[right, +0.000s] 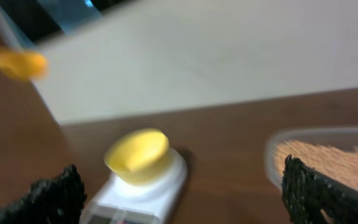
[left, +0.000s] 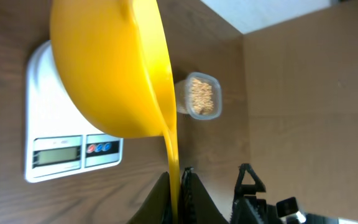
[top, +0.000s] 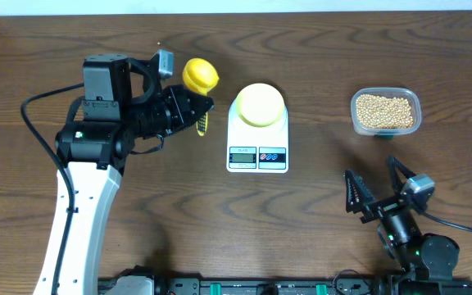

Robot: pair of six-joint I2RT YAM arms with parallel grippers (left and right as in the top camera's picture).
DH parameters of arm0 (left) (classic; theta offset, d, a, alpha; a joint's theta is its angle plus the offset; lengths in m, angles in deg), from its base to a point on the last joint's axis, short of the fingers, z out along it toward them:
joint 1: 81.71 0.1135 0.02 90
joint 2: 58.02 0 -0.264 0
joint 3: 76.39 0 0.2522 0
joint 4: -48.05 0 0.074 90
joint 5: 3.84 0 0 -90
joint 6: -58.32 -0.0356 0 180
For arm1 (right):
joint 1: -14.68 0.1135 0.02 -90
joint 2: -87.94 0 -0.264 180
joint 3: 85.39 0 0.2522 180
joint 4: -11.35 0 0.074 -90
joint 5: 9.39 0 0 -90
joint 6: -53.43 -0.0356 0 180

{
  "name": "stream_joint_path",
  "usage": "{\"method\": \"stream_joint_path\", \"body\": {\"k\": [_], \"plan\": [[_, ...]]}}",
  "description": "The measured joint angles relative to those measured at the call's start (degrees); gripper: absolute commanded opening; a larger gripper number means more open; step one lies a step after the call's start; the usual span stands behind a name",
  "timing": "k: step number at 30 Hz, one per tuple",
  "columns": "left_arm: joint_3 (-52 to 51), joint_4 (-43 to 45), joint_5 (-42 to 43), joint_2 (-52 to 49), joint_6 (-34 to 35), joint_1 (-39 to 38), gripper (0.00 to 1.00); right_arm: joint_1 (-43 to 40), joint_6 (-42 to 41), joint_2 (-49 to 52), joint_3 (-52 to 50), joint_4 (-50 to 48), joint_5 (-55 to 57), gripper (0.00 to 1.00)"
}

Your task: Scoop item into bowl and weigh 50g on scale

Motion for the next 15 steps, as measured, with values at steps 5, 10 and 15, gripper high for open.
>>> {"method": "stream_joint_path", "body": {"k": [5, 10, 15], "plan": [[0.0, 3.34, 1.31, 0.0, -0.59, -1.86, 0.07, 0.0, -4.74, -0.02, 0.31, -11.34, -2.27, 0.99], [0.0, 7.02, 1.7, 0.0, -0.37, -3.72, 0.07, -0.02, -5.46, 1.44, 6.01, -5.2, -2.99, 0.99], [0.0, 10.67, 1.7, 0.0, 2.08, -4.57, 0.07, -0.24, -2.38, 10.45, 18.91, 7.82, -3.1, 0.99]]}}
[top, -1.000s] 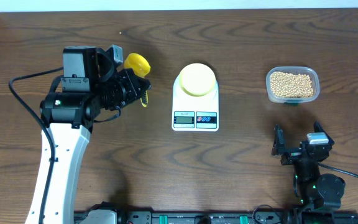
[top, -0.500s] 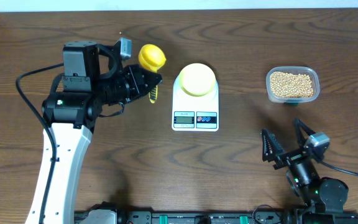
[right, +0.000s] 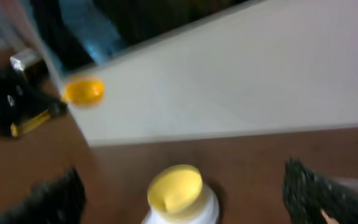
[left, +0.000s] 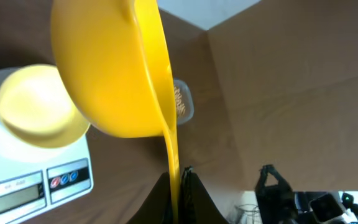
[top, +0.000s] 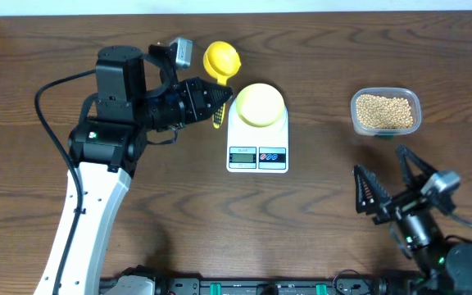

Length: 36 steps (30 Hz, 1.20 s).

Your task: Scoop item into bowl and weigh 50g on scale

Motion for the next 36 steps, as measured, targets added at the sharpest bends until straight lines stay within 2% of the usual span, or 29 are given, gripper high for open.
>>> {"method": "stream_joint_path", "body": {"k": [6, 11, 13, 16, 20, 25, 28, 36], "plan": [[0.0, 2.99, -4.87, 0.0, 7.67, -0.72, 0.07, 0.0, 2.23, 16.94, 14.91, 10.27, -1.11, 0.99], [0.0, 4.24, -11.61, 0.0, 14.27, -3.61, 0.07, 0.0, 2.03, 26.95, 18.84, 6.29, -6.56, 0.99], [0.0, 5.84, -13.68, 0.0, 15.61, -5.33, 0.07, 0.0, -0.59, 29.73, 18.95, 4.76, -9.44, 0.99], [0.0, 8.63, -16.76, 0.0, 17.18, -8.2, 0.08, 0.0, -8.15, 33.14, 18.95, 4.44, -14.21, 0.99], [0.0, 11.37, -21.81, -0.09, 18.86, -11.87, 0.07, 0.0, -17.7, 36.26, 18.95, 1.66, -18.16, 0.9], [0.0, 16.06, -27.36, -1.6, 20.24, -16.37, 0.08, 0.0, -27.58, 38.25, 18.95, -2.56, -21.35, 0.88], [0.0, 19.5, -28.7, -3.69, 22.21, -18.91, 0.07, 0.0, -34.4, 38.49, 18.95, -3.5, -22.27, 0.83], [0.0, 28.96, -30.12, -10.47, 27.19, -24.79, 0.07, 0.0, -50.93, 38.49, 18.95, -5.31, -24.11, 0.79]]}}
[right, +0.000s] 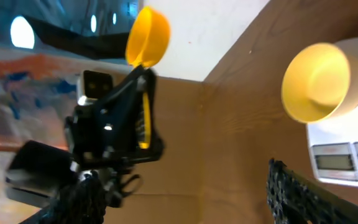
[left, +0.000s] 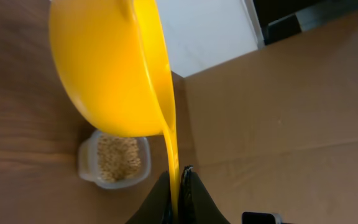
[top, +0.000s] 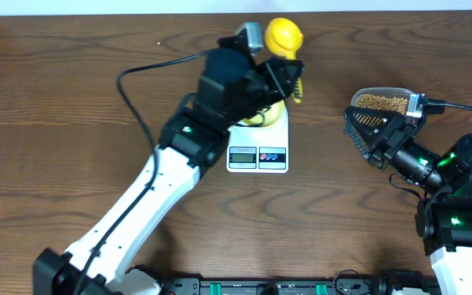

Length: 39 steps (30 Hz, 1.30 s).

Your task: Scoop item into bowl and weigh 50g on scale

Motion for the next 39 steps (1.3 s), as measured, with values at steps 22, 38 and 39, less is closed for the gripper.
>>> {"method": "stream_joint_path", "body": {"k": [22, 38, 39], "plan": [[0.0, 11.98, -0.44, -2.56, 4.7, -8.61, 0.07, 0.0, -11.17, 0.02, 0.0, -8.26, -0.33, 0.56], [0.0, 11.98, -0.79, -2.56, 5.05, -10.91, 0.07, 0.0, -12.59, 0.02, 0.0, -9.2, -0.79, 0.37], [0.0, 11.98, -0.81, -2.56, 5.05, -10.91, 0.07, 0.0, -12.76, 0.02, 0.0, -9.22, -0.98, 0.36]]}}
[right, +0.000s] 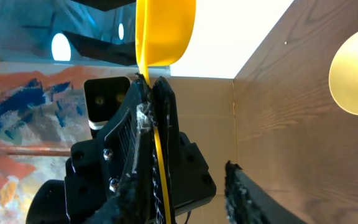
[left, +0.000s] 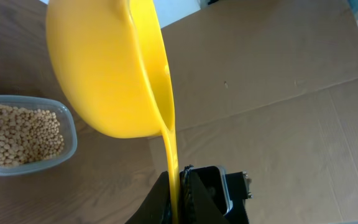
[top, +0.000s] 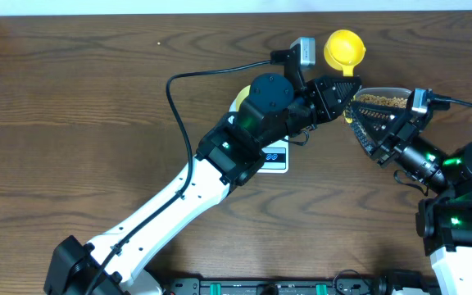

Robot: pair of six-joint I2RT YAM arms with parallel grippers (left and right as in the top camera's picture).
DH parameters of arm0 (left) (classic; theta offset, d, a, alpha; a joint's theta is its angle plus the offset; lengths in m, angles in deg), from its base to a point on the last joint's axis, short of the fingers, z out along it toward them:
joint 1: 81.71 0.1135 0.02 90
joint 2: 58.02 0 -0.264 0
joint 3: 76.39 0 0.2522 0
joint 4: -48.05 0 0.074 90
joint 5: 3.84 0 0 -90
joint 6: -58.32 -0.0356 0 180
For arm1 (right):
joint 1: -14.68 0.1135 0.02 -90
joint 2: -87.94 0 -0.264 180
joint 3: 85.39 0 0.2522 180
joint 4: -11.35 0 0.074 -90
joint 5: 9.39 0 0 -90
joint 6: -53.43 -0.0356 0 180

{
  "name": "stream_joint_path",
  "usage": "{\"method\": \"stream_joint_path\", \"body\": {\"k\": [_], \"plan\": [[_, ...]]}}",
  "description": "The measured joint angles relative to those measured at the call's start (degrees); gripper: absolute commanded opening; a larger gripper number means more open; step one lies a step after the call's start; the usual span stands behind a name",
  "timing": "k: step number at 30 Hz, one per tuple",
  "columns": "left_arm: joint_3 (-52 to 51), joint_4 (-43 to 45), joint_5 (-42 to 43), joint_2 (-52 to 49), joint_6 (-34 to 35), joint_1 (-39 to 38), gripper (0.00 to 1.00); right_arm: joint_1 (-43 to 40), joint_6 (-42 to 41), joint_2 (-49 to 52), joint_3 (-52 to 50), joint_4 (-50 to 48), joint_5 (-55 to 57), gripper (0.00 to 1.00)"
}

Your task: Scoop item into bowl and weigh 50g on scale

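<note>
My left gripper is shut on the thin handle of a yellow scoop, held up in the air with its cup tipped on its side. In the left wrist view the scoop hangs above and right of the clear container of beans. My right gripper is open at the near edge of the container. Its view shows the scoop, my left gripper and the yellow bowl. The white scale lies mostly under my left arm.
My left arm crosses the table from the front left to the back right, over the scale. The two grippers are close together at the back right. A cardboard wall stands to the right of the table, and a black cable arcs behind the left arm.
My left gripper has carried the scoop to the right, from above the far side of the scale to beside the bean container. The right gripper has stayed open at the container.
At first my left gripper held the scoop left of the scale and my right gripper was open near the front edge. Then the scoop was nearer the scale. Later it was above the scale's back and my right gripper was at the container. Now the scoop is by the container.
</note>
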Motion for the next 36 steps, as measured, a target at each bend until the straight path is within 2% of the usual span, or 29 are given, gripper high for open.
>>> {"method": "stream_joint_path", "body": {"k": [11, 30, 36], "plan": [[0.0, -0.26, 0.0, 0.0, 0.0, -0.17, 0.08, 0.0, -0.9, 0.0, 0.0, -0.13, -0.9, 0.26], [0.0, -0.74, 0.0, 0.0, 0.0, -0.28, 0.08, 0.0, -2.54, 0.0, 0.0, -3.43, -2.71, 0.22], [-0.02, -0.74, 0.02, 0.0, 0.0, -0.33, 0.07, 0.0, -2.71, 0.0, 0.0, -3.52, -3.04, 0.15]]}}
